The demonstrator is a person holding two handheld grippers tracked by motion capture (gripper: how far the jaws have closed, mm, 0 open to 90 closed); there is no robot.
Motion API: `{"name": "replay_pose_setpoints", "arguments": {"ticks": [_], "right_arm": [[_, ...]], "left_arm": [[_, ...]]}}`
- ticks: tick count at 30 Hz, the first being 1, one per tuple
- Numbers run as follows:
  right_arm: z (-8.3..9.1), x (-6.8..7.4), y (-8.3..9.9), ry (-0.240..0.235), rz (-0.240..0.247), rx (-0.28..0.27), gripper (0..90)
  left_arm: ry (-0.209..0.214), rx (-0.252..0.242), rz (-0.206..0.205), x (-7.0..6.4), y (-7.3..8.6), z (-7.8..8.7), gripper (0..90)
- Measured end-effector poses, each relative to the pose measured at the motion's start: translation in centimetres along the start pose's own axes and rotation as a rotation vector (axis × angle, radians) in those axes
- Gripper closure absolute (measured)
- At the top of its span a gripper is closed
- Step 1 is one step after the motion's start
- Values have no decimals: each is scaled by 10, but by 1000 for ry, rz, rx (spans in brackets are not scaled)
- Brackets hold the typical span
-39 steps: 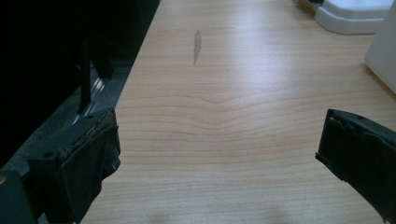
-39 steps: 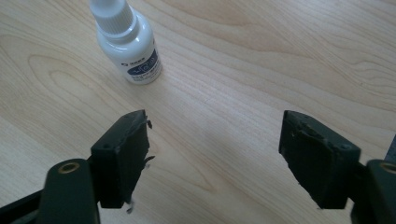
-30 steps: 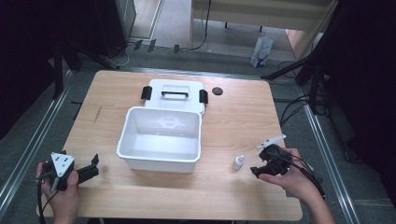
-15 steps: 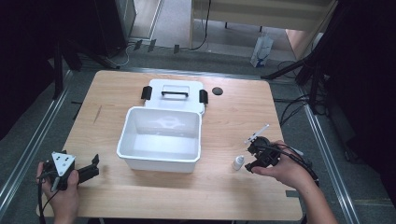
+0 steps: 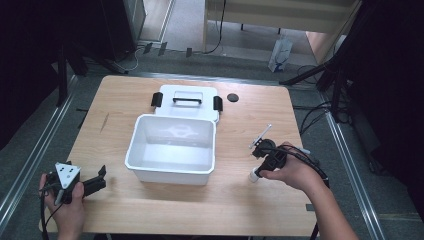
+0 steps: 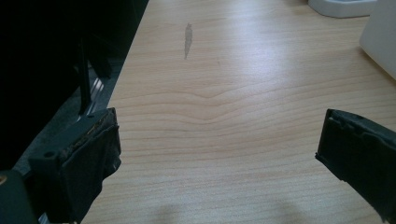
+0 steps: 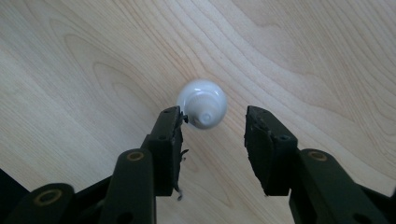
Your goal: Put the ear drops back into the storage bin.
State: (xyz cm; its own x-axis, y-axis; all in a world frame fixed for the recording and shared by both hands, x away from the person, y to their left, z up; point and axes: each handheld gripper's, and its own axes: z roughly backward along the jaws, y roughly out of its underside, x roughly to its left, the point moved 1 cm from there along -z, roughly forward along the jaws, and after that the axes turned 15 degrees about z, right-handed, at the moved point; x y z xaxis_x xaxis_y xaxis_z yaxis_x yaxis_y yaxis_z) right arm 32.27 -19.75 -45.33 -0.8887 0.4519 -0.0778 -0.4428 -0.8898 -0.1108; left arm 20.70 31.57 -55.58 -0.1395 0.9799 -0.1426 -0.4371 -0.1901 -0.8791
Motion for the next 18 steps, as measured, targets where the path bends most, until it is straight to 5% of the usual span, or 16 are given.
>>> {"name": "replay_pose_setpoints", "arguments": {"ticks": [10,18], "right_arm": [[-8,-3,-10,-43,-11,42,706],[-10,-3,-13,-35,-9,51,712]], "left_arm": [[5,-2,8,0,0,0,3],[4,5,8,1,0,-1,3]]}}
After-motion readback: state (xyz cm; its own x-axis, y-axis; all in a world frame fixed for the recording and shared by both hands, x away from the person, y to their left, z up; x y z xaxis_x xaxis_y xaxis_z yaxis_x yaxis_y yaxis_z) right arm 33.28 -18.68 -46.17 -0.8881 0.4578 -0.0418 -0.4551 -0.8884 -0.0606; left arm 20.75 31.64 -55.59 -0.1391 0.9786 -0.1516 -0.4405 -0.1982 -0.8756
